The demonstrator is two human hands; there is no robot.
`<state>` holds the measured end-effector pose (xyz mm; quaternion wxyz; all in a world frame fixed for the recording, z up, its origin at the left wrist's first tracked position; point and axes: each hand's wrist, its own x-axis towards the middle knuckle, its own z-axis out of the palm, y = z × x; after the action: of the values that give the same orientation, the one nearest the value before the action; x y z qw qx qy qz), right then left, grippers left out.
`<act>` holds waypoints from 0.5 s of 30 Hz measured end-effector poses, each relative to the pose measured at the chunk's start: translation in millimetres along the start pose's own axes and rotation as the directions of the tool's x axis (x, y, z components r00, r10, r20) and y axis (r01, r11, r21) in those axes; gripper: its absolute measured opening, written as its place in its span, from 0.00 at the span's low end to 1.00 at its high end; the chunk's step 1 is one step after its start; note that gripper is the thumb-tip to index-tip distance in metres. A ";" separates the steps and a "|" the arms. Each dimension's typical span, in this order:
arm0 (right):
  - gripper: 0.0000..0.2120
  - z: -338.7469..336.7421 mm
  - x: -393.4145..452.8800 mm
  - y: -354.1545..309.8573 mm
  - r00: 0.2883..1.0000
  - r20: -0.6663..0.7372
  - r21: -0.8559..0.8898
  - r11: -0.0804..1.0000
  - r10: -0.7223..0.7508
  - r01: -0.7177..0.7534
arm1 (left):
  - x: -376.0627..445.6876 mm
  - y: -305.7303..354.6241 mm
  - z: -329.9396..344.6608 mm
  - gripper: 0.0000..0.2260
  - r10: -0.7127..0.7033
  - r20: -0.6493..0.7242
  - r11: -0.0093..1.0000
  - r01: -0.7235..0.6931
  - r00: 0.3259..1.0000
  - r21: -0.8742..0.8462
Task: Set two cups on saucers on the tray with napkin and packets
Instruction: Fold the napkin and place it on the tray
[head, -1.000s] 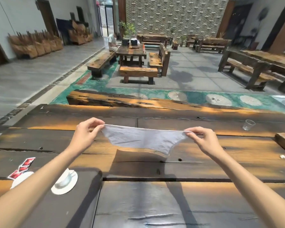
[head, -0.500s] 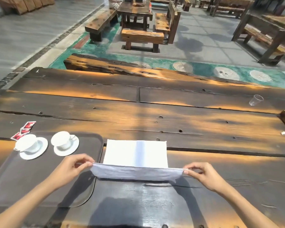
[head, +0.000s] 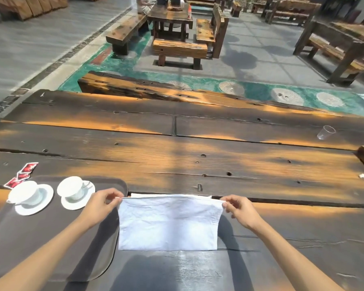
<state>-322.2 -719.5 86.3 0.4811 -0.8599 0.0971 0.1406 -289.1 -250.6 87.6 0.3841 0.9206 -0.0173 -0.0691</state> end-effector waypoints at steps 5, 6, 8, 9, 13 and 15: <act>0.05 12.1 37.4 11.1 0.997 -0.064 -0.042 0.998 0.045 -0.048 | 30.2 -7.1 13.6 0.07 -0.050 0.018 0.995 0.048 0.999 0.085; 0.05 14.7 44.7 14.8 0.995 -0.079 -0.055 0.996 0.062 -0.067 | 36.0 -9.6 17.0 0.08 -0.057 0.023 0.994 0.055 0.998 0.097; 0.04 20.0 60.1 21.8 0.990 -0.099 -0.077 0.991 0.100 -0.108 | 48.4 -15.4 24.2 0.08 -0.083 0.030 0.992 0.080 0.996 0.102; 0.04 23.1 67.3 25.1 0.987 -0.106 -0.085 0.988 0.119 -0.128 | 54.2 -18.8 28.1 0.08 -0.102 0.033 0.990 0.098 0.994 0.106; 0.02 34.8 91.8 36.2 0.978 -0.122 -0.122 0.975 0.169 -0.184 | 76.8 -32.5 45.3 0.07 -0.168 0.046 0.979 0.161 0.985 0.127; 0.02 40.1 101.2 43.1 0.974 -0.120 -0.137 0.968 0.193 -0.209 | 84.1 -38.5 54.4 0.05 -0.186 0.045 0.973 0.177 0.982 0.151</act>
<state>-245.9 -710.8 -2.1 0.3929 -0.8853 0.1986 0.1498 -214.3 -269.0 12.9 0.3071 0.9414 0.0505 -0.1296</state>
